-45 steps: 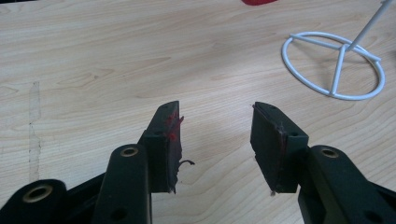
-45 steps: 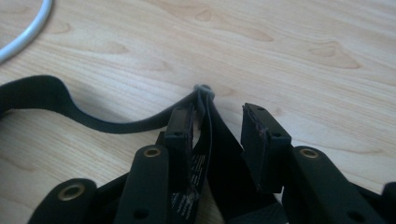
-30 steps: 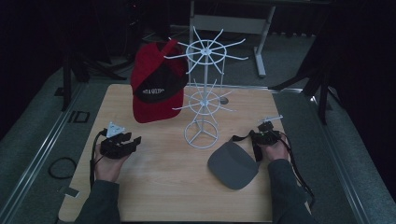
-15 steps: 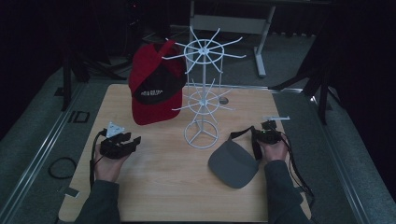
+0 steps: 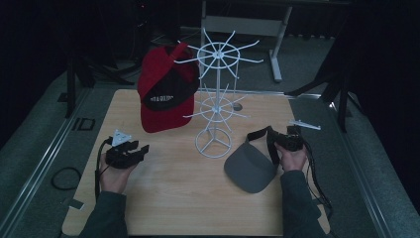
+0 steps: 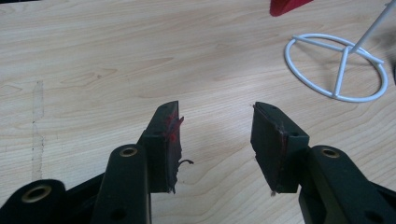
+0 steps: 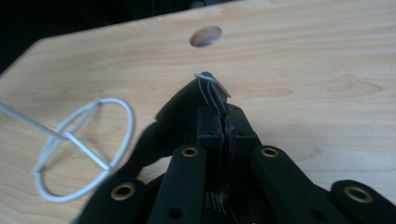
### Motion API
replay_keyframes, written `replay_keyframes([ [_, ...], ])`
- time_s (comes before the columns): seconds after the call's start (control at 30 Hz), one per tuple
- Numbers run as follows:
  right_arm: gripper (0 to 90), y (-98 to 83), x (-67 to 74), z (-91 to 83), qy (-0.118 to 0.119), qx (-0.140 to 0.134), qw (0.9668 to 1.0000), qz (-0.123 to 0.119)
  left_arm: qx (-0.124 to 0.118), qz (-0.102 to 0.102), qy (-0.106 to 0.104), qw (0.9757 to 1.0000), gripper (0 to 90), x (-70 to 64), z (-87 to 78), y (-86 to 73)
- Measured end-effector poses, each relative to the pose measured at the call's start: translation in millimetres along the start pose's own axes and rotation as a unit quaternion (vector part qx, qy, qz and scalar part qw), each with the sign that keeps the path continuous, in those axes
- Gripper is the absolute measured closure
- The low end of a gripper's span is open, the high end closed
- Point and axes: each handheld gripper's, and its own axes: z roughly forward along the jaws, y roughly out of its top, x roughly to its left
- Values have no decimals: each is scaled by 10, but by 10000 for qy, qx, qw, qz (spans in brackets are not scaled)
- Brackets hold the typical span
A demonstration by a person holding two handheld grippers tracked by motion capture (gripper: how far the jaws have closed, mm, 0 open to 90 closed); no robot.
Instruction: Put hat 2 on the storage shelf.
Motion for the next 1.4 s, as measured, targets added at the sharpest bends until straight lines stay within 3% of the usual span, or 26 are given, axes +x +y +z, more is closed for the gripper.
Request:
replay_keyframes([
  [0.33, 872, 115, 132, -146, 427, -442, 9981, -105, -29, -36, 14, 10000, 530, 10, -7, 2],
  [0.57, 873, 193, 228, -232, 566, -643, 9961, -189, -51, -74, 19, 10000, 530, 19, -15, 2],
  [0.83, 872, 322, 364, -382, 768, -978, 9918, -309, -53, -82, 15, 10000, 530, 20, -14, 2],
  [1.4, 872, 466, 574, -601, 1085, -1351, 9833, -551, -33, -88, 17, 10000, 530, 19, -8, -1],
])
